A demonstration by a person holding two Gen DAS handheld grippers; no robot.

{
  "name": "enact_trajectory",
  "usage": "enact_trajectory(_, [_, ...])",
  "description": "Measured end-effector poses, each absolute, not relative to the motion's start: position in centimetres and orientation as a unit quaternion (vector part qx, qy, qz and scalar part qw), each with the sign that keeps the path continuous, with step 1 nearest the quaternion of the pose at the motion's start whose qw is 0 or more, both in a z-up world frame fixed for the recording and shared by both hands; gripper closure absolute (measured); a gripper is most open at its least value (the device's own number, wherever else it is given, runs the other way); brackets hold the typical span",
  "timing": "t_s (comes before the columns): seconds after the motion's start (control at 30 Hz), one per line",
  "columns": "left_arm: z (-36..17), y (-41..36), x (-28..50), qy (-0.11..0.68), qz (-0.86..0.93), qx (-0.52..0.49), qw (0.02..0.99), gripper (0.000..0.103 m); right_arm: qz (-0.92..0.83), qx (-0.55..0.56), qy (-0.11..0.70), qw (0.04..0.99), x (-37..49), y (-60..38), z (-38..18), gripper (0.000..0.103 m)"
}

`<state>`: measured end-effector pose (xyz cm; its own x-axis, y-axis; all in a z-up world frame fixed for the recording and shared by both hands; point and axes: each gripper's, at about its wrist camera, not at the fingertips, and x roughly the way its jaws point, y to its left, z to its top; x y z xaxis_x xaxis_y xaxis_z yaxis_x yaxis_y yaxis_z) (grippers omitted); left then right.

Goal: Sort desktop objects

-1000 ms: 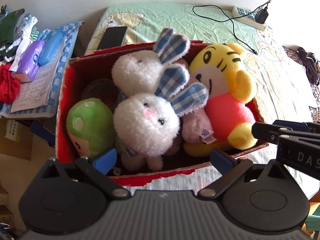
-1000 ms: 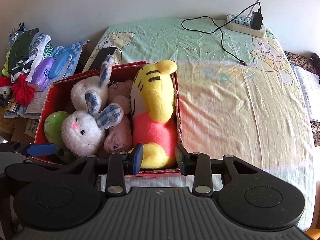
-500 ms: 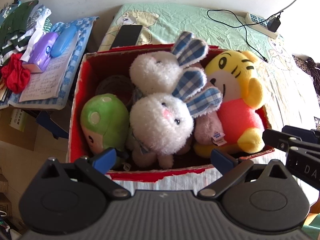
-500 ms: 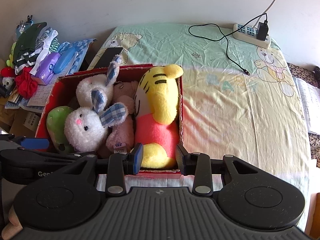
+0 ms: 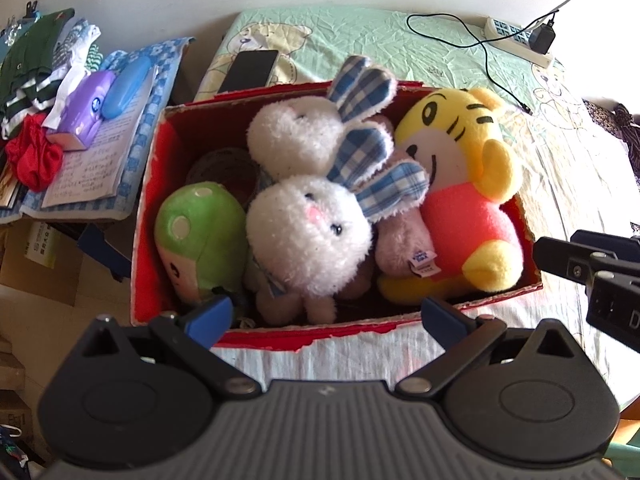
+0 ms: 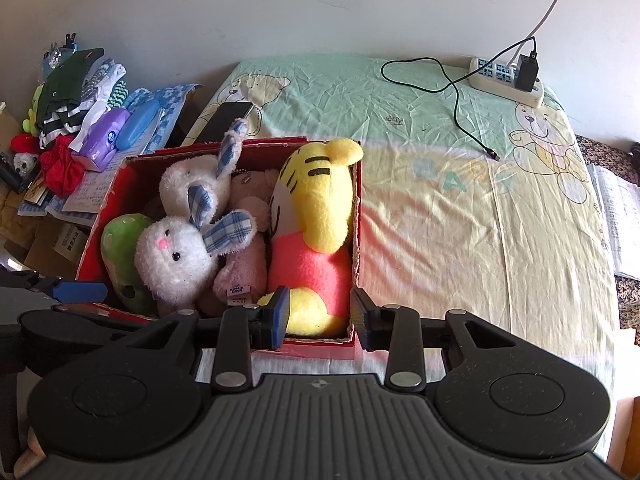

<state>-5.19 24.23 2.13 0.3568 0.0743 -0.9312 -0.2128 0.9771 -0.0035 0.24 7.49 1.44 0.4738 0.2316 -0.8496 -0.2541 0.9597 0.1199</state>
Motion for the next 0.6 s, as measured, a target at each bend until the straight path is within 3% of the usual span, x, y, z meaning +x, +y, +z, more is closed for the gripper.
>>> enact_trajectory(0.6, [1.6,26.0,-5.0,0.559,0.089,-0.061,0.822,0.002,0.133,-0.026,0.49,0.861,0.9,9.5,1.0,0.066])
